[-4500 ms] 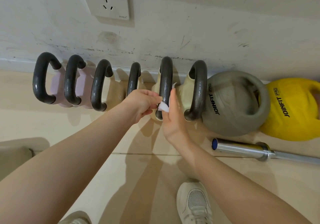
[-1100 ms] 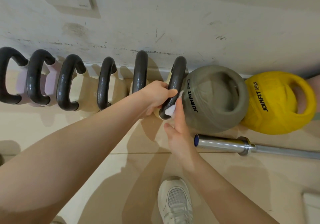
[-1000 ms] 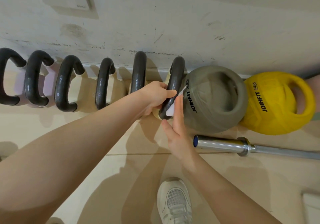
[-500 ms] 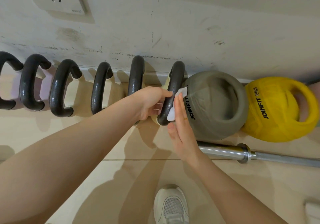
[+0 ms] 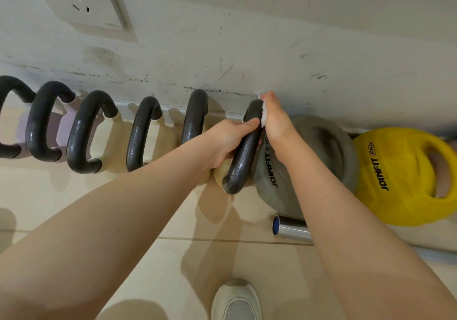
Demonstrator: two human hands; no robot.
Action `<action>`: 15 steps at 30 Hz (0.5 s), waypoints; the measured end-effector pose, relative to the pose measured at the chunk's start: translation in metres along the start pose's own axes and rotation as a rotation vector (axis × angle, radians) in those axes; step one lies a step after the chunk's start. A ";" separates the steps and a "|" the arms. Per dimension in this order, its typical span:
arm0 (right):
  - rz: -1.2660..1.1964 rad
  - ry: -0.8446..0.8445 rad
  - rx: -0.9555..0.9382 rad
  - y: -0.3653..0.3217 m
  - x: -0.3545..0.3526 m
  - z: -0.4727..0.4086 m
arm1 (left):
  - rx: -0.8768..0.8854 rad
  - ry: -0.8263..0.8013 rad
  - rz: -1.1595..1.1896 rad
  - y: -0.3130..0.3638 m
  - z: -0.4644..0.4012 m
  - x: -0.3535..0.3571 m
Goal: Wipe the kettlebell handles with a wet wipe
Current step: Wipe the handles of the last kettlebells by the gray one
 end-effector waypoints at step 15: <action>0.087 0.001 -0.019 -0.004 0.007 -0.010 | -0.017 -0.047 0.030 -0.018 0.018 -0.015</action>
Point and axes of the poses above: each hand's wrist, its own z-axis away from the middle knuckle, its own x-axis out of the palm, y = z × x, the point moved 3 cm from there along -z, towards the middle knuckle, and after that the axes turned 1 degree about -y, right-handed, at the moved point
